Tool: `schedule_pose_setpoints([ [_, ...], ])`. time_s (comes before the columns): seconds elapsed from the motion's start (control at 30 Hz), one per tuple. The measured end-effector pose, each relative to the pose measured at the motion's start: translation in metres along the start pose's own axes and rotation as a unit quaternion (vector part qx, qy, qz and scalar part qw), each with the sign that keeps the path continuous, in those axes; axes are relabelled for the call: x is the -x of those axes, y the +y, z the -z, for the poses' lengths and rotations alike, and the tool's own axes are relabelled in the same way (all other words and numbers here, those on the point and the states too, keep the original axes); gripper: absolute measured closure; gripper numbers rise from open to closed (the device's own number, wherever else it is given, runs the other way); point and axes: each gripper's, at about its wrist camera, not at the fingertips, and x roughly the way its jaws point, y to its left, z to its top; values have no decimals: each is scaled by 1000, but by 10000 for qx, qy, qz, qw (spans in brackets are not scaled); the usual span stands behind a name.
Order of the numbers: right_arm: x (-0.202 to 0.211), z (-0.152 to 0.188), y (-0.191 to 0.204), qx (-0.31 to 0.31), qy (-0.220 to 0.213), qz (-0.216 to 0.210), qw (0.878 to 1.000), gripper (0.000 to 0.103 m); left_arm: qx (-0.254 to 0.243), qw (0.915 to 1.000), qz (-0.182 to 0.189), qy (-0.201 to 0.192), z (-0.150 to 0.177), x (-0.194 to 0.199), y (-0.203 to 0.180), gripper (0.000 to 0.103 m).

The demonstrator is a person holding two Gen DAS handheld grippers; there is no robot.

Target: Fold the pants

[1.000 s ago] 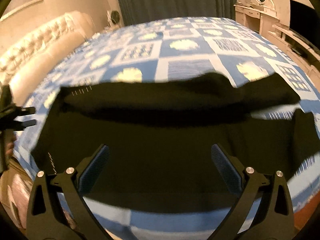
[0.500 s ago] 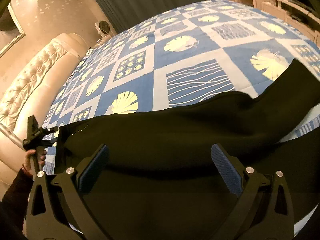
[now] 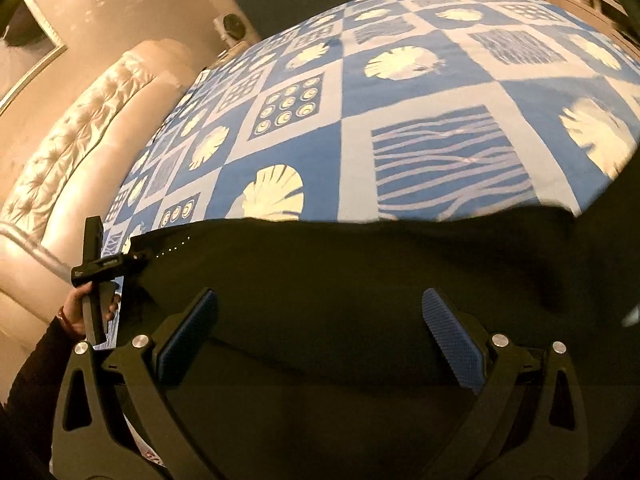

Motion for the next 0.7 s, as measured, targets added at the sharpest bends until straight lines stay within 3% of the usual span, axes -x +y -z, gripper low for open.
schedule_pose_setpoints([
  [0.1, -13, -19, 3, 193, 215, -96, 9995, 2, -392, 9987, -262, 170, -2, -2, -10, 5],
  [0.17, -24, -32, 7, 421, 322, -143, 9985, 2, -175, 9998, -120, -2, -3, 3, -4, 6],
  [0.2, -29, -38, 10, 569, 387, -160, 9975, 2, 21, 9999, 89, -142, -3, 7, 1, 11],
  [0.23, -35, -44, 13, 756, 464, -157, 9959, 2, 157, 9993, 227, -253, -3, 9, 5, 51],
  [0.27, -44, -52, 18, 1042, 598, -216, 9925, 2, 191, 9992, 206, -278, -3, 10, 7, 73],
  [0.3, -50, -57, 21, 1207, 697, -246, 9899, 2, 292, 9987, 339, -250, -3, 9, 12, 83],
  [0.33, -56, -62, 24, 1342, 769, -219, 9877, 2, 379, 9977, 510, -239, -3, 9, 15, 87],
  [0.57, -109, -82, 45, 2097, 1641, -623, 9619, 3, 419, 9956, 793, -270, -5, 7, 15, 93],
  [0.6, -116, -81, 49, 2197, 1743, -629, 9578, 7, 467, 9947, 868, -295, -5, 7, 17, 93],
  [0.63, -126, -78, 54, 2358, 1982, -637, 9493, 23, 504, 9940, 919, -304, -2, 7, 18, 93],
  [0.7, -142, -73, 60, 2613, 2283, -450, 9368, 40, 609, 9920, 1052, -326, -2, 6, 22, 93],
])
